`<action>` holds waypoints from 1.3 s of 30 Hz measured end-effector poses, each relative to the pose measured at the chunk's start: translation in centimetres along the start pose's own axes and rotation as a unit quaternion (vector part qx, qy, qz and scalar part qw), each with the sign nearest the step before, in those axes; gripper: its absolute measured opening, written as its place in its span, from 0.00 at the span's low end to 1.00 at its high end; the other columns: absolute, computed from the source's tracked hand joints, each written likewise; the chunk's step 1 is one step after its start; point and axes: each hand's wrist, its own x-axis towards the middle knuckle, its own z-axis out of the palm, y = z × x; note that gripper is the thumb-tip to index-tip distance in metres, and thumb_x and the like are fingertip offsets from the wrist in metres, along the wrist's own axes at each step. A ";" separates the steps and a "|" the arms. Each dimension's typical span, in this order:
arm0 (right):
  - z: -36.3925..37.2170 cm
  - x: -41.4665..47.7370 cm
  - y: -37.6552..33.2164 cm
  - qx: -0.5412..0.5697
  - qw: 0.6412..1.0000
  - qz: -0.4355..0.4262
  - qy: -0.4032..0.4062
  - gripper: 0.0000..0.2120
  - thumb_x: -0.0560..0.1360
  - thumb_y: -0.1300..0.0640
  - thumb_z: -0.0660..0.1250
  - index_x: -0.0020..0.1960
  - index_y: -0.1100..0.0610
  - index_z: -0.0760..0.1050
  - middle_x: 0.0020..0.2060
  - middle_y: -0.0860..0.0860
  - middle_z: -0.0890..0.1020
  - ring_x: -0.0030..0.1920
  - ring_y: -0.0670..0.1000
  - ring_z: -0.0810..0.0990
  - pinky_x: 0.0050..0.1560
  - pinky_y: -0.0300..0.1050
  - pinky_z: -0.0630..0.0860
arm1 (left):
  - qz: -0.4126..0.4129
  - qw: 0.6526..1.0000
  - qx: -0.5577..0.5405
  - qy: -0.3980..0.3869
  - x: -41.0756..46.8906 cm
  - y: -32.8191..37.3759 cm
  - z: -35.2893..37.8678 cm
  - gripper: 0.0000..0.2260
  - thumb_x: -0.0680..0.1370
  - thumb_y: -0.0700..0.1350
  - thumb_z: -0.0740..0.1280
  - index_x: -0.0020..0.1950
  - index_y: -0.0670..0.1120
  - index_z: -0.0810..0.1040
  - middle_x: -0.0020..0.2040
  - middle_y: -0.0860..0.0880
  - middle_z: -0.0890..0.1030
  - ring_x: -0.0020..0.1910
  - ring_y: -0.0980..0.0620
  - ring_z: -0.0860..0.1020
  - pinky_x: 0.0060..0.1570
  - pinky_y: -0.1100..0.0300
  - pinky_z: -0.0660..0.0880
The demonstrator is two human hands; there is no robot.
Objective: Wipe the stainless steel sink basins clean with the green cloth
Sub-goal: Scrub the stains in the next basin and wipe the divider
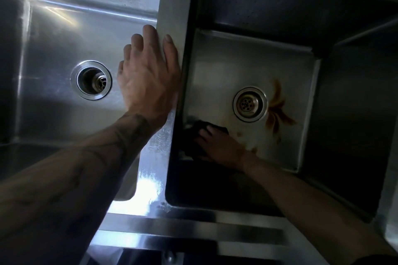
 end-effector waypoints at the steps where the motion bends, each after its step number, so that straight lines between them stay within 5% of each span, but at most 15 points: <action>1: -0.1 -0.1 0.7 0.007 1.000 -0.009 0.000 0.23 0.75 0.42 0.67 0.58 0.59 0.78 0.53 0.58 0.78 0.51 0.61 0.75 0.54 0.52 0.69 | -0.003 1.000 -0.001 0.001 0.0 0.0 0.0 0.19 0.86 0.57 0.49 0.60 0.44 0.72 0.57 0.41 0.78 0.58 0.36 0.75 0.49 0.44 0.68; 3: -0.5 1.8 2.4 0.048 0.991 0.124 0.024 0.23 0.75 0.43 0.61 0.61 0.58 0.75 0.55 0.58 0.75 0.53 0.61 0.76 0.56 0.54 0.72 | -0.007 1.000 -0.004 0.002 0.0 0.1 0.1 0.20 0.85 0.57 0.49 0.59 0.44 0.72 0.57 0.41 0.78 0.58 0.36 0.75 0.49 0.43 0.68; 6: -1.0 5.9 1.9 0.091 0.927 0.358 0.061 0.22 0.76 0.45 0.65 0.64 0.58 0.73 0.55 0.58 0.73 0.53 0.59 0.71 0.55 0.53 0.72 | -0.008 1.000 -0.003 0.008 -0.1 0.0 0.1 0.20 0.85 0.57 0.50 0.59 0.44 0.72 0.57 0.40 0.78 0.58 0.35 0.75 0.49 0.43 0.68; 8: -0.1 5.5 0.0 0.076 0.946 0.309 0.065 0.21 0.77 0.47 0.67 0.62 0.61 0.72 0.55 0.60 0.74 0.53 0.62 0.72 0.56 0.56 0.75 | -0.005 1.000 -0.003 0.007 -0.1 0.1 0.1 0.20 0.85 0.57 0.49 0.60 0.44 0.72 0.57 0.40 0.78 0.57 0.35 0.75 0.49 0.44 0.68; 10: 0.4 2.4 -1.2 0.077 0.990 0.120 0.010 0.24 0.79 0.43 0.61 0.63 0.62 0.71 0.58 0.62 0.75 0.56 0.65 0.74 0.59 0.57 0.75 | -0.007 1.000 0.000 0.004 0.0 0.0 0.1 0.20 0.85 0.57 0.49 0.60 0.44 0.72 0.57 0.40 0.78 0.58 0.35 0.75 0.49 0.44 0.67; 12: -0.1 -0.3 0.4 0.084 0.996 -0.009 -0.032 0.23 0.79 0.42 0.60 0.62 0.60 0.71 0.57 0.60 0.76 0.54 0.64 0.76 0.56 0.55 0.76 | -0.008 1.000 0.004 0.001 0.0 0.0 0.1 0.20 0.85 0.57 0.49 0.60 0.44 0.72 0.58 0.41 0.78 0.58 0.35 0.76 0.49 0.44 0.68; 14: -0.8 -0.4 3.0 0.075 0.997 0.032 -0.008 0.22 0.77 0.43 0.59 0.61 0.58 0.72 0.55 0.59 0.77 0.51 0.62 0.77 0.53 0.55 0.79 | -0.008 1.000 0.006 0.002 0.0 0.0 0.1 0.19 0.85 0.57 0.49 0.60 0.45 0.72 0.58 0.41 0.78 0.58 0.36 0.76 0.49 0.44 0.69; 17: -1.6 2.7 5.2 0.092 0.954 0.284 0.036 0.22 0.77 0.43 0.62 0.62 0.58 0.74 0.55 0.58 0.74 0.54 0.61 0.74 0.54 0.55 0.76 | -0.002 1.000 0.004 0.000 0.0 -0.1 0.2 0.20 0.86 0.57 0.49 0.60 0.44 0.72 0.58 0.40 0.78 0.58 0.35 0.76 0.49 0.43 0.68; 19: -1.6 3.2 4.1 0.099 0.930 0.351 0.050 0.23 0.78 0.42 0.63 0.63 0.58 0.74 0.55 0.58 0.73 0.55 0.60 0.72 0.56 0.53 0.72 | -0.003 1.000 0.003 0.002 0.0 -0.1 0.1 0.20 0.86 0.57 0.49 0.60 0.44 0.72 0.58 0.40 0.78 0.58 0.35 0.76 0.49 0.43 0.69; 24: -1.4 -3.1 2.5 0.087 0.992 0.045 -0.073 0.23 0.78 0.41 0.64 0.64 0.58 0.75 0.57 0.57 0.75 0.54 0.59 0.73 0.54 0.55 0.75 | -0.013 1.000 0.005 0.000 0.0 0.0 0.2 0.18 0.86 0.56 0.50 0.60 0.45 0.72 0.58 0.41 0.78 0.59 0.36 0.75 0.49 0.45 0.68; 27: -1.5 -1.1 4.7 0.080 0.985 0.152 -0.008 0.21 0.79 0.44 0.62 0.62 0.59 0.75 0.54 0.59 0.76 0.52 0.61 0.74 0.51 0.56 0.77 | -0.009 1.000 0.002 0.003 0.0 0.0 0.2 0.18 0.86 0.56 0.51 0.60 0.44 0.72 0.58 0.41 0.78 0.58 0.36 0.75 0.48 0.45 0.67; 31: -2.0 2.6 5.0 0.093 0.910 0.398 0.072 0.21 0.79 0.44 0.65 0.63 0.59 0.73 0.56 0.59 0.73 0.56 0.59 0.71 0.57 0.52 0.71 | -0.004 1.000 0.001 0.005 0.0 -0.1 0.1 0.18 0.86 0.56 0.51 0.60 0.44 0.72 0.58 0.41 0.78 0.58 0.36 0.75 0.50 0.44 0.68; 33: -1.8 0.6 3.2 0.072 0.945 0.313 0.059 0.22 0.78 0.44 0.68 0.62 0.61 0.75 0.54 0.60 0.75 0.52 0.60 0.71 0.54 0.54 0.72 | -0.001 1.000 -0.001 0.009 0.0 -0.1 0.1 0.19 0.86 0.56 0.50 0.60 0.44 0.72 0.58 0.41 0.78 0.58 0.36 0.75 0.49 0.45 0.67; 36: -1.9 -4.0 2.1 0.063 0.995 0.066 -0.037 0.24 0.77 0.43 0.68 0.62 0.61 0.76 0.54 0.59 0.77 0.52 0.59 0.74 0.54 0.52 0.71 | -0.005 1.000 0.005 0.013 -0.1 -0.2 0.1 0.19 0.86 0.57 0.50 0.60 0.44 0.72 0.58 0.41 0.78 0.58 0.36 0.75 0.47 0.49 0.62; 39: -1.6 -2.5 4.1 0.083 0.989 0.119 -0.032 0.22 0.77 0.43 0.61 0.62 0.59 0.75 0.54 0.58 0.76 0.52 0.60 0.74 0.52 0.55 0.77 | 0.002 1.000 0.008 0.014 0.0 -0.1 0.1 0.20 0.85 0.57 0.49 0.59 0.44 0.73 0.56 0.41 0.78 0.57 0.36 0.76 0.47 0.47 0.64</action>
